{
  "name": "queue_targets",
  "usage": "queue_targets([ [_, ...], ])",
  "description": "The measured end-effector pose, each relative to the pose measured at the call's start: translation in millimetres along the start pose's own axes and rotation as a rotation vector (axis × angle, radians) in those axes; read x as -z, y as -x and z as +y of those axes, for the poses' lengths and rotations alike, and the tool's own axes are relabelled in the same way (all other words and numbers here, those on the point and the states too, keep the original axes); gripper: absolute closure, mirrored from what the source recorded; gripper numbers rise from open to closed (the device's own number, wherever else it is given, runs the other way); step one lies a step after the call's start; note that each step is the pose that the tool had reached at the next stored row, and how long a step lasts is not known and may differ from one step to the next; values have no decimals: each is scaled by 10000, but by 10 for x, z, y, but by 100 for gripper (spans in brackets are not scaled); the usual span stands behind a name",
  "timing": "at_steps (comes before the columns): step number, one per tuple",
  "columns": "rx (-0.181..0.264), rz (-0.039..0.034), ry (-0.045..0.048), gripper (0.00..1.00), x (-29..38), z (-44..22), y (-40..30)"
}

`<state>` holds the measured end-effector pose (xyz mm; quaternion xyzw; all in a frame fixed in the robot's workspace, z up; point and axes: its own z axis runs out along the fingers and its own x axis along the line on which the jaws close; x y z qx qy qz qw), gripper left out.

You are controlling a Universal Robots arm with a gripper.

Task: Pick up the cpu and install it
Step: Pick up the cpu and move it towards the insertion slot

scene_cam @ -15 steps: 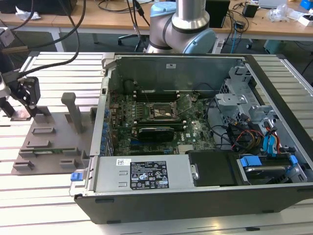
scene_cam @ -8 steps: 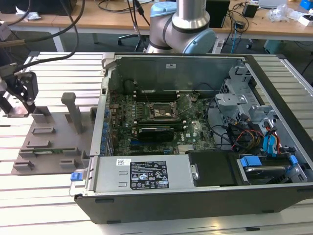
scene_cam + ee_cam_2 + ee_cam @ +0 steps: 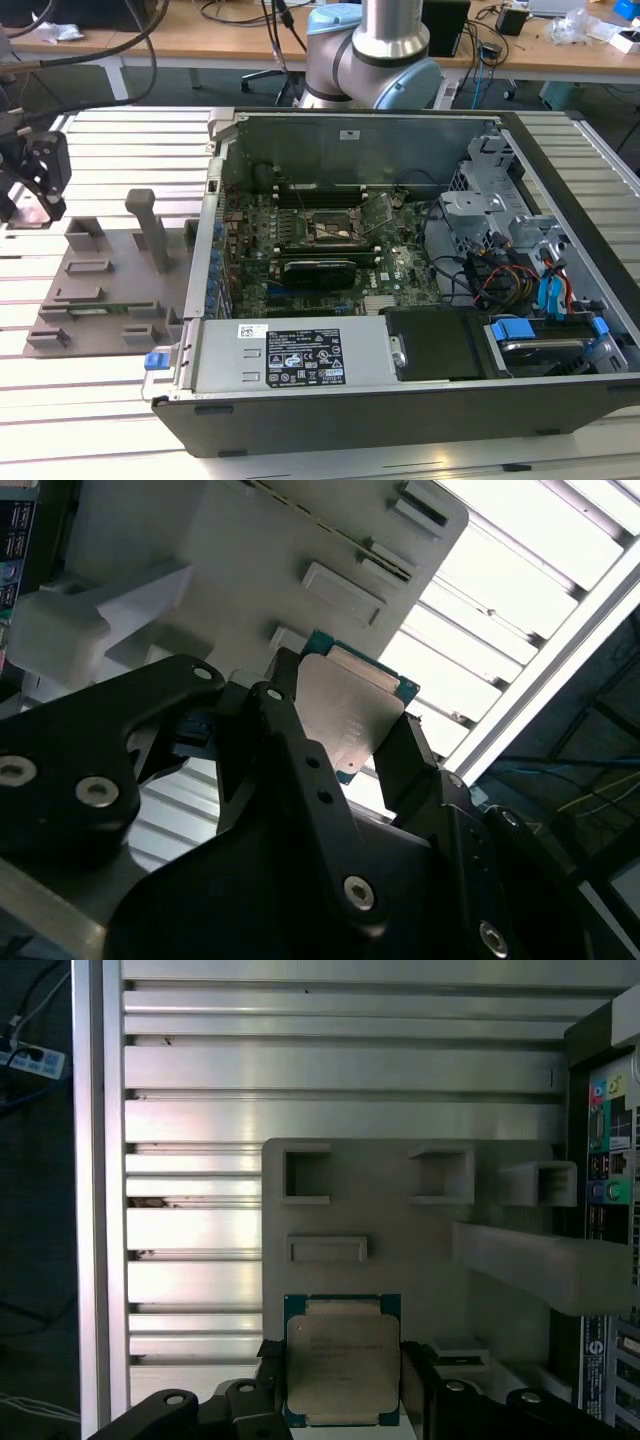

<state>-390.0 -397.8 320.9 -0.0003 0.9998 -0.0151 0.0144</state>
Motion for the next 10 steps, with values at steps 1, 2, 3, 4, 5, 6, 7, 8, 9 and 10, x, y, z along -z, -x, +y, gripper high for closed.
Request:
queue_targets([
  [1, 0, 0, 0, 45, 23, -1, 1],
  [2, 0, 0, 0, 45, 39, -1, 1],
  [3, 0, 0, 1, 45, 59, -2, 2],
  [4, 0, 0, 0, 45, 72, -2, 2],
  [5, 0, 0, 0, 45, 88, -3, 3],
  [6, 0, 0, 0, 45, 105, -3, 3],
  [7, 0, 0, 1, 45, 116, -3, 3],
  [8, 0, 1, 0, 45, 140, -4, 4],
  [9, 0, 0, 0, 45, 151, -4, 4],
  [10, 0, 0, 0, 45, 171, -5, 5],
])
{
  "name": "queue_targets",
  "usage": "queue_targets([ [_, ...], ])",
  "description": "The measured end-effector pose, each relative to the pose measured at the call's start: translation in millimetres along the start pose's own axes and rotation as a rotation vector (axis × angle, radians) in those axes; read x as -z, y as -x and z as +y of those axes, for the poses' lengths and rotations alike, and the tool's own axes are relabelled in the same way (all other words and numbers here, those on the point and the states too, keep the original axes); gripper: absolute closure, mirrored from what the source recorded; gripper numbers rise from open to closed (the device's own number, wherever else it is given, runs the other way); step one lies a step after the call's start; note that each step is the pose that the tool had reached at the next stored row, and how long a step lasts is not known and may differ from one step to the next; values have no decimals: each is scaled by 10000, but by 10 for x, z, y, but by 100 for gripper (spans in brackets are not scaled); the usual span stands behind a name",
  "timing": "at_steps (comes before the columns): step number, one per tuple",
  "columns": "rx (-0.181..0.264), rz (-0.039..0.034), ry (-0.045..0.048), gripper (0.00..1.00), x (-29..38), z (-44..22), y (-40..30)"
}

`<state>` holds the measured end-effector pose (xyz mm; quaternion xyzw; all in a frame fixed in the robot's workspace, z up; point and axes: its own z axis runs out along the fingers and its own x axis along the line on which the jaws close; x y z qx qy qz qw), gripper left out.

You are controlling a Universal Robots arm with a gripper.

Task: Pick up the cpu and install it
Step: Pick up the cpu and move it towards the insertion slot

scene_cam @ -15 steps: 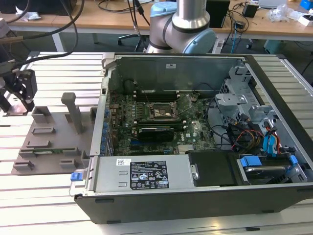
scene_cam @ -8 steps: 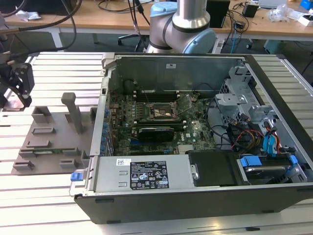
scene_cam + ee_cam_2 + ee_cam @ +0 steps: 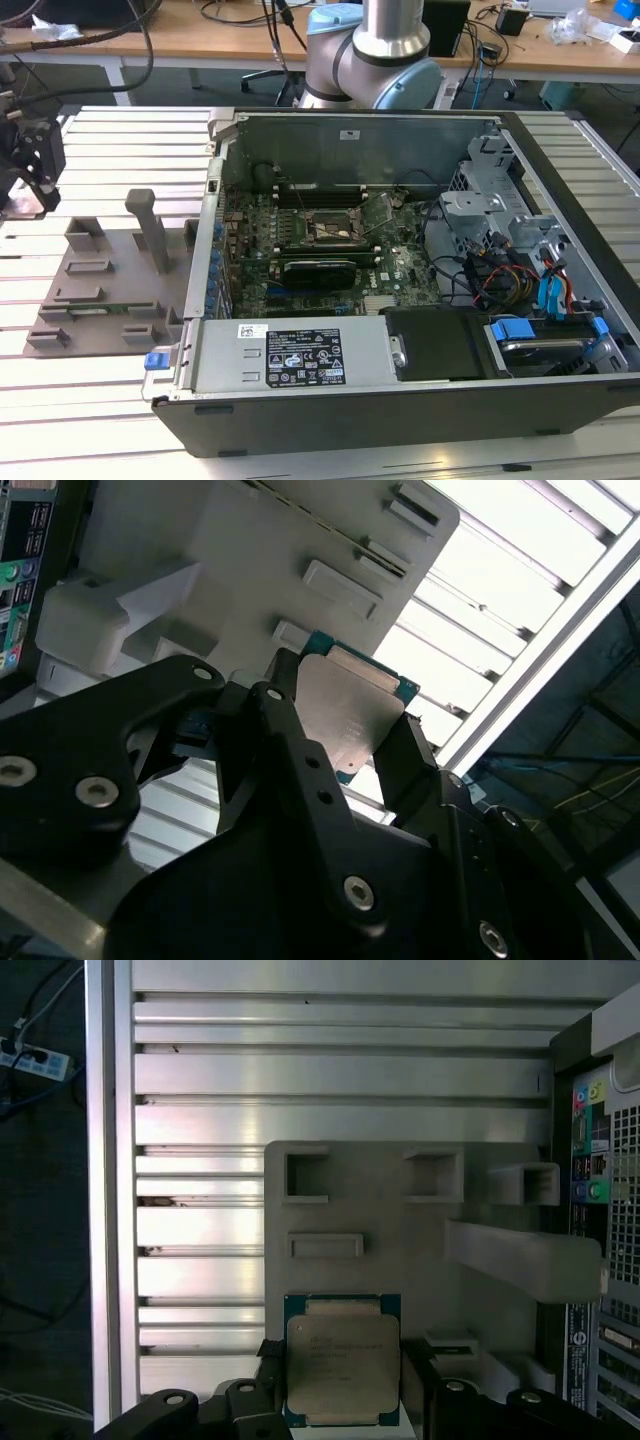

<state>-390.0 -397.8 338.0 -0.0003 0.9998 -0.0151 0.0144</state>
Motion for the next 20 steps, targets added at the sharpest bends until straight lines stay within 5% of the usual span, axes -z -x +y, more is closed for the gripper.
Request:
queue_targets([
  [20, 0, 1, 0, 45, 335, -10, 10],
])
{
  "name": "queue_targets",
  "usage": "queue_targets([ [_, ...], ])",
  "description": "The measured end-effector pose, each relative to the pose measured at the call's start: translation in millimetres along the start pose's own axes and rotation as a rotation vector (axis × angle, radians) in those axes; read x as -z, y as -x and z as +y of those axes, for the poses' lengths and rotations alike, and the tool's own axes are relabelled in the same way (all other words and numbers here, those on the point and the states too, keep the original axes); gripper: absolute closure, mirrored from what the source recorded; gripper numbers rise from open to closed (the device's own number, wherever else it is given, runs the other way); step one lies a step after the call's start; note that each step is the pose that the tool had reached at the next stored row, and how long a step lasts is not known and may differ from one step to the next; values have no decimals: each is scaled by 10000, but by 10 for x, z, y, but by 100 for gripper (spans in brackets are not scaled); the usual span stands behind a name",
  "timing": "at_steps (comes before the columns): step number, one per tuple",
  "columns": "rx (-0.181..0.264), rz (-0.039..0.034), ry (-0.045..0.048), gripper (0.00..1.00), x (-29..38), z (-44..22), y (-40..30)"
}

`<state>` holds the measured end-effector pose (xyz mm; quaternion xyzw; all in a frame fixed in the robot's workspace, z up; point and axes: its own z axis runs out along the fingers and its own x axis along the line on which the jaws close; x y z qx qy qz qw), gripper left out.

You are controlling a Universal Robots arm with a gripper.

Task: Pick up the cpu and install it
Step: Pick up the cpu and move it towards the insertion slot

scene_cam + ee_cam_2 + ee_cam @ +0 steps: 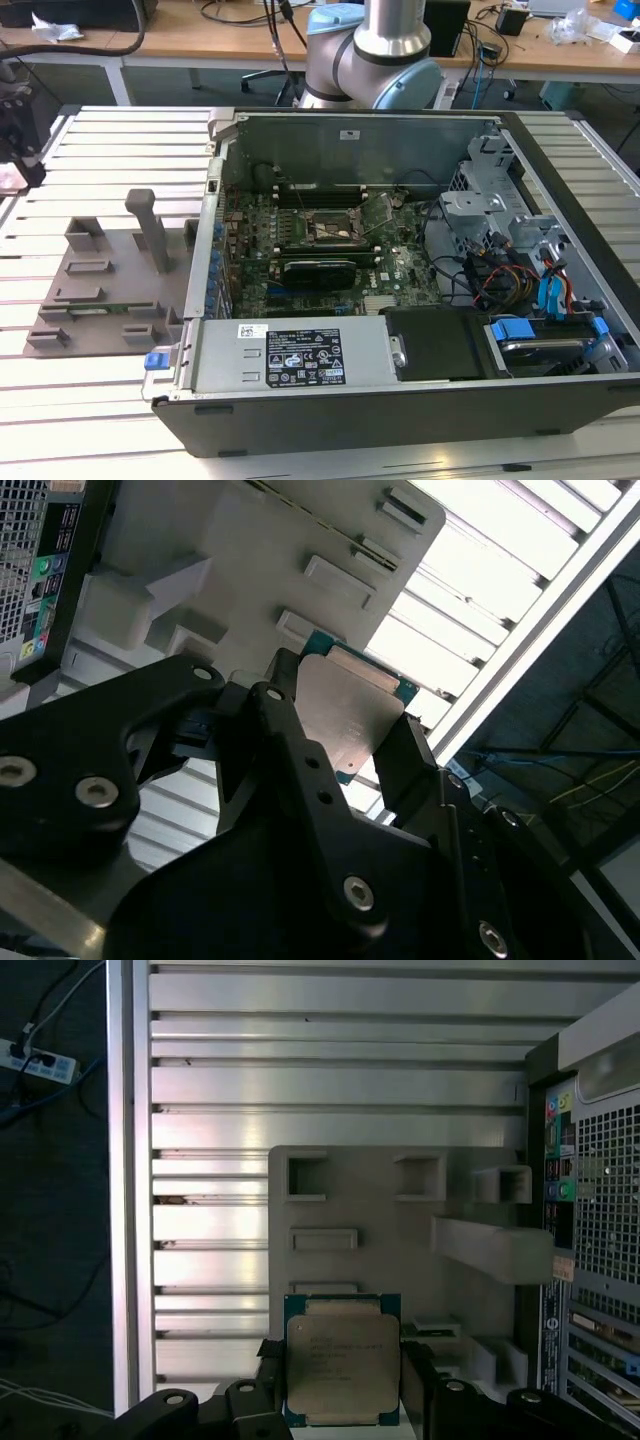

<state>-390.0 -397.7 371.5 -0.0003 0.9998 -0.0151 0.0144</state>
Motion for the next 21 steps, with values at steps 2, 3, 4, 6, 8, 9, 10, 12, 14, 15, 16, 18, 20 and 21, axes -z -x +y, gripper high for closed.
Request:
queue_targets([
  [2, 0, 0, 0, 45, 32, -1, 1],
  [3, 0, 0, 0, 45, 43, -1, 1],
  [4, 0, 0, 0, 45, 55, -2, 2],
  [6, 0, -1, 0, 45, 94, -3, 3],
  [8, 0, -1, 0, 45, 142, -4, 4],
  [9, 0, -1, 0, 45, 154, -5, 5],
  [10, 0, 0, -1, 45, 168, -5, 5],
  [12, 0, -1, 1, 45, 215, -7, 6],
  [14, 0, 0, 0, 45, 243, -7, 7],
  [15, 0, -1, 0, 45, 262, -8, 8],
  [16, 0, 0, 0, 45, 279, -8, 8],
  [18, 0, -1, 0, 45, 316, -10, 9],
  [20, 0, 0, 0, 45, 354, -11, 10],
  [21, 0, -1, 0, 45, 373, -11, 11],
])
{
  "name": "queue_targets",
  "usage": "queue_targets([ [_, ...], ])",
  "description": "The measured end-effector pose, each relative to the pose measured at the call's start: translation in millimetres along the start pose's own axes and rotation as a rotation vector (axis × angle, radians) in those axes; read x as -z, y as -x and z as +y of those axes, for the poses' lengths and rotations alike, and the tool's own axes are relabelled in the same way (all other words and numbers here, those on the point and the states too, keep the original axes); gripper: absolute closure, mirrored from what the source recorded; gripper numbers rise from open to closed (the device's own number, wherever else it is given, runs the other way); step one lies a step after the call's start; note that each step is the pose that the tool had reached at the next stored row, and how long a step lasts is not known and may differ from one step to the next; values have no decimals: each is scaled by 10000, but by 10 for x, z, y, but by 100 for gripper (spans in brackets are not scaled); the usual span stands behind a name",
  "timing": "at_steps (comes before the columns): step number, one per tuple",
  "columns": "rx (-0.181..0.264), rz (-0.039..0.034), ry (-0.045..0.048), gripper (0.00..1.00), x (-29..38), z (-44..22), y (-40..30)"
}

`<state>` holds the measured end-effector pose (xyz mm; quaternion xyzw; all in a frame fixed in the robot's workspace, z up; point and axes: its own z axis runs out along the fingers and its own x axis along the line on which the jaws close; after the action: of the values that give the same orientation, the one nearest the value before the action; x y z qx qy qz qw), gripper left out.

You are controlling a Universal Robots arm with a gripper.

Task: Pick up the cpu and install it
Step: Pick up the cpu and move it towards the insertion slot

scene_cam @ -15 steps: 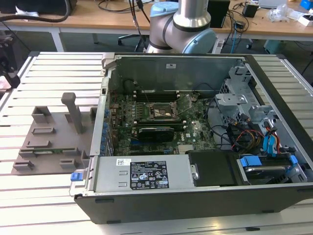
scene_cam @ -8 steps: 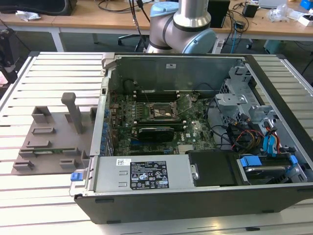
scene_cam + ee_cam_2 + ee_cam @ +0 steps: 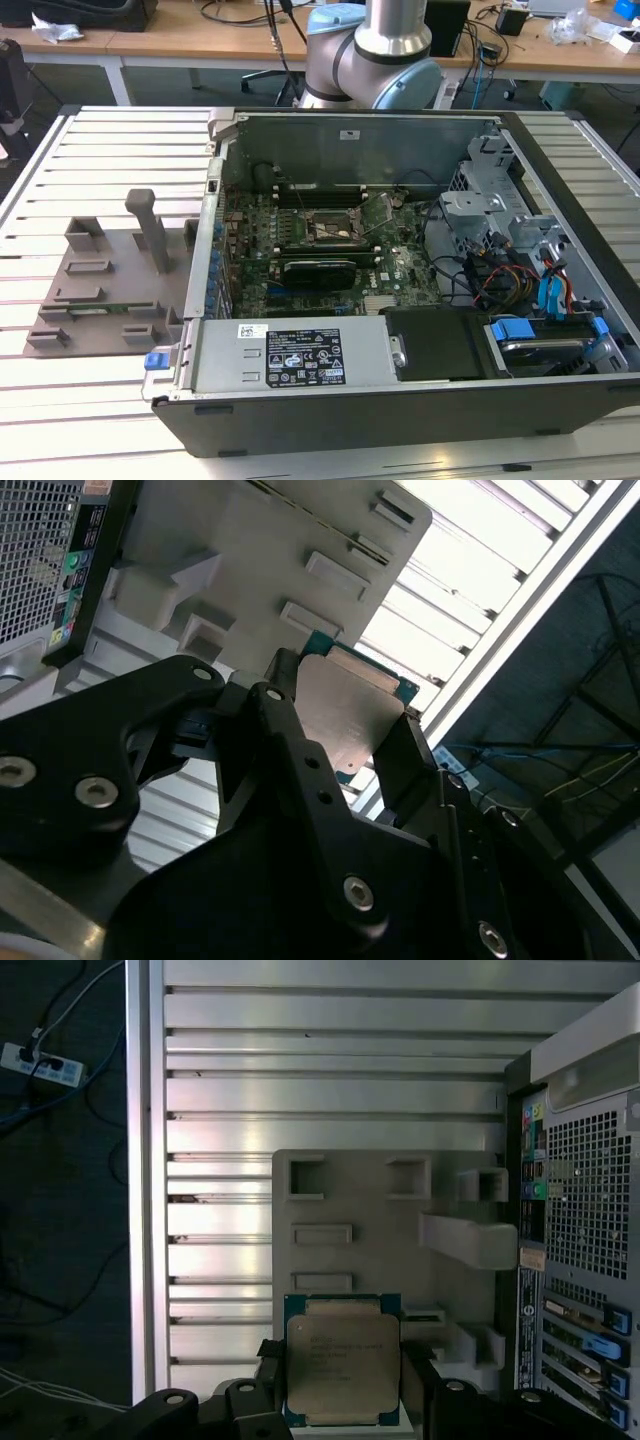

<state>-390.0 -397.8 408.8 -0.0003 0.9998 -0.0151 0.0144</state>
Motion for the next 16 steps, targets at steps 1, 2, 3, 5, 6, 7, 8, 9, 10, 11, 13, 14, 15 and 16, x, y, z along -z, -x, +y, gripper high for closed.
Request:
queue_targets([
  [1, 0, 0, 0, 45, 12, 0, 0],
  [2, 0, 0, -1, 45, 29, -1, 1],
  [3, 1, 0, 0, 45, 39, -1, 1],
  [5, 1, 0, 0, 45, 69, -2, 2],
  [6, 0, 0, 0, 45, 78, -2, 2],
  [7, 0, 1, 0, 45, 94, -3, 3],
  [8, 0, 0, 0, 45, 105, -3, 3],
  [9, 0, 1, 0, 45, 115, -4, 3],
  [10, 0, 0, 0, 45, 124, -4, 4],
  [11, 0, 1, 0, 45, 136, -4, 4],
  [13, 0, 0, 0, 45, 163, -5, 5],
  [14, 1, 1, 0, 45, 181, -5, 5],
  [15, 0, 1, 0, 45, 196, -6, 6],
  [16, 0, 0, 0, 45, 212, -6, 6],
])
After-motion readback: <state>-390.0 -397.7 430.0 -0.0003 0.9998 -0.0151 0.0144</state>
